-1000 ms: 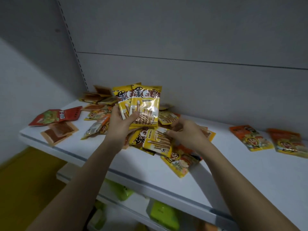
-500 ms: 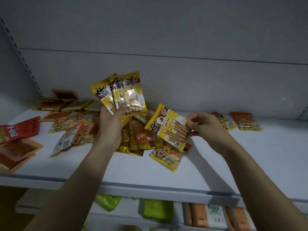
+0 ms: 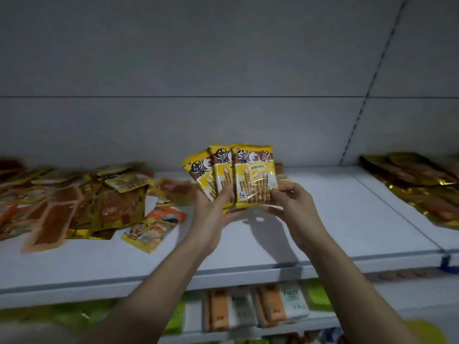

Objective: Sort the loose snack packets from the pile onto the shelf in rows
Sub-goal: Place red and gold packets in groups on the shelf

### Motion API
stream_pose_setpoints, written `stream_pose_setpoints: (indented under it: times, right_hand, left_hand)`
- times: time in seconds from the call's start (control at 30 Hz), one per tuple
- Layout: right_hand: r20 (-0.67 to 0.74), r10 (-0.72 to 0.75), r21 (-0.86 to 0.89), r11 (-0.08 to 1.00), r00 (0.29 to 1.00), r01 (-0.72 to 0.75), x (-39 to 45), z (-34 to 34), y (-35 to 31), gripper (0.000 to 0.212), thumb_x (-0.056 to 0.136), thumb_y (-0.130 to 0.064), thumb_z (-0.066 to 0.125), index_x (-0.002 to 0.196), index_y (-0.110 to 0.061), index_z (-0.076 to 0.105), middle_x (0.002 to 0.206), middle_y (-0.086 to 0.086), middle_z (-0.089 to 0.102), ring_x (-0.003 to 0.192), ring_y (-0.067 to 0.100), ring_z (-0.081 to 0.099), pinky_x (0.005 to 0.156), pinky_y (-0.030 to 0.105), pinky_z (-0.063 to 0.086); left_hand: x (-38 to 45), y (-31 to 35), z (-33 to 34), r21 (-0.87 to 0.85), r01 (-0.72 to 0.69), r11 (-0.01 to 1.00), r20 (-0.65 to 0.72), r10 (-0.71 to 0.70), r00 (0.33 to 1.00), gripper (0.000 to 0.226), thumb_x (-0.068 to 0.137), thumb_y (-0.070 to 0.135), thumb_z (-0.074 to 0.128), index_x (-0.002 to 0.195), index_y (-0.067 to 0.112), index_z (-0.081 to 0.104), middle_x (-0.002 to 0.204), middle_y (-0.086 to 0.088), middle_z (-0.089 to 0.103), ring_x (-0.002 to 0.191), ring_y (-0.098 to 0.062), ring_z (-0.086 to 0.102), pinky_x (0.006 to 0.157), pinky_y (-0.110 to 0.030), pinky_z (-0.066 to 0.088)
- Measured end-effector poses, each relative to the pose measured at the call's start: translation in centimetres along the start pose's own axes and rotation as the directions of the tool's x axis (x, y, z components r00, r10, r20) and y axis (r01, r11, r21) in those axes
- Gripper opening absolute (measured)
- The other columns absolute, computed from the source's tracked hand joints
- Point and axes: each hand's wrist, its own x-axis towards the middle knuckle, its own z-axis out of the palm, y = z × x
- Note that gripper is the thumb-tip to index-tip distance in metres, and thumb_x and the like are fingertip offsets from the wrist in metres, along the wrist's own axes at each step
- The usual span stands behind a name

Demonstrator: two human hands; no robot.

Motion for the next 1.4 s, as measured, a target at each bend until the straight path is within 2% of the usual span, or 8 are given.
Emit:
stream_pose_setpoints:
  times: [0.43, 0.63, 0.77, 0.9, 1.03, 1.17, 1.27, 1.4]
  right_hand:
    - [-0.032, -0.123, -0.379, 0.920, 0.992, 0.102, 0.9, -20.9, -2.8, 0.027, 0.100, -0.021, 0.054, 0.123, -0.024, 0.040, 0.103, 0.006, 0.061, 0.086, 0.016, 0.067, 0.060, 0.024, 0.057]
    - [-0.005, -0.154, -0.385, 0.912, 0.988, 0.140, 5.7, -23.5, -1.4, 0.043, 0.099, -0.014, 0.055, 0.133, -0.033, 0.037, 0.105, 0.001, 0.063, 0.086, 0.012, 0.068, 0.067, 0.031, 0.060]
    - [-0.025, -0.187, -0.399, 0.903, 0.982, 0.161, 10.9, -24.2, -1.2, 0.044, 0.098, -0.008, 0.055, 0.133, -0.030, 0.040, 0.112, -0.007, 0.063, 0.089, -0.001, 0.066, 0.068, 0.028, 0.059]
    - [-0.081, -0.188, -0.421, 0.897, 0.979, 0.137, 16.4, -24.4, -1.3, 0.043, 0.097, -0.008, 0.053, 0.131, -0.032, 0.043, 0.115, -0.014, 0.060, 0.105, 0.013, 0.065, 0.085, 0.042, 0.058]
    - [-0.073, -0.196, -0.474, 0.869, 0.978, 0.139, 20.2, -24.2, -1.1, 0.047, 0.098, -0.016, 0.056, 0.142, -0.025, 0.043, 0.130, -0.006, 0.055, 0.116, 0.012, 0.055, 0.088, 0.023, 0.051]
    - [-0.066, -0.208, -0.461, 0.873, 0.976, 0.155, 20.6, -25.3, 0.1, 0.041, 0.099, -0.016, 0.056, 0.138, -0.026, 0.047, 0.127, -0.008, 0.057, 0.113, 0.010, 0.058, 0.085, 0.018, 0.051]
    - [-0.103, -0.305, -0.620, 0.764, 0.947, 0.179, 20.8, -26.7, -0.1, 0.040, 0.098, -0.014, 0.055, 0.137, -0.020, 0.050, 0.122, -0.005, 0.055, 0.112, 0.010, 0.049, 0.082, 0.007, 0.040]
    - [-0.070, -0.342, -0.952, 0.303, 0.937, 0.039, 20.8, -26.6, 0.6, 0.040, 0.095, -0.018, 0.056, 0.134, -0.015, 0.052, 0.135, 0.017, 0.043, 0.124, 0.037, 0.037, 0.096, 0.046, 0.038]
  left_hand:
    - [-1.9, -10.3, 19.2, -0.025, 0.137, 0.990, 0.045, -0.136, 0.990, 0.048, 0.092, 0.003, 0.067, 0.133, 0.021, 0.051, 0.118, 0.001, 0.074, 0.104, -0.021, 0.073, 0.069, -0.033, 0.061]
    - [1.6, -12.8, 22.0, 0.000, 0.176, 0.984, 0.052, -0.176, 0.983, 0.052, 0.090, -0.001, 0.068, 0.135, 0.021, 0.052, 0.122, -0.001, 0.072, 0.107, -0.024, 0.072, 0.080, -0.046, 0.062]
    - [6.3, -14.0, 23.7, 0.005, 0.201, 0.980, 0.016, -0.201, 0.979, 0.048, 0.090, -0.001, 0.069, 0.128, 0.026, 0.056, 0.120, 0.000, 0.073, 0.104, -0.022, 0.073, 0.074, -0.040, 0.063]
    - [11.0, -15.7, 26.0, -0.021, 0.216, 0.976, -0.017, -0.216, 0.976, 0.051, 0.089, -0.003, 0.069, 0.131, 0.022, 0.055, 0.122, -0.003, 0.071, 0.106, -0.023, 0.072, 0.067, -0.033, 0.062]
    - [13.1, -17.3, 26.6, -0.060, 0.197, 0.979, -0.057, -0.200, 0.978, 0.055, 0.091, -0.003, 0.068, 0.138, 0.020, 0.052, 0.125, -0.003, 0.070, 0.107, -0.020, 0.071, 0.066, -0.027, 0.060]
    - [13.6, -17.6, 25.1, -0.044, 0.150, 0.988, -0.089, -0.153, 0.984, 0.051, 0.093, 0.002, 0.067, 0.135, 0.029, 0.055, 0.124, 0.006, 0.070, 0.109, -0.013, 0.070, 0.086, -0.036, 0.061]
    - [14.6, -17.0, 23.9, -0.074, 0.126, 0.989, -0.187, -0.138, 0.973, 0.050, 0.093, 0.001, 0.067, 0.133, 0.029, 0.057, 0.121, 0.005, 0.071, 0.110, -0.014, 0.069, 0.087, -0.039, 0.061]
    - [15.0, -17.3, 23.8, -0.053, 0.109, 0.993, -0.201, -0.118, 0.973, 0.055, 0.092, 0.000, 0.067, 0.138, 0.026, 0.053, 0.122, 0.002, 0.070, 0.109, -0.018, 0.070, 0.083, -0.040, 0.062]
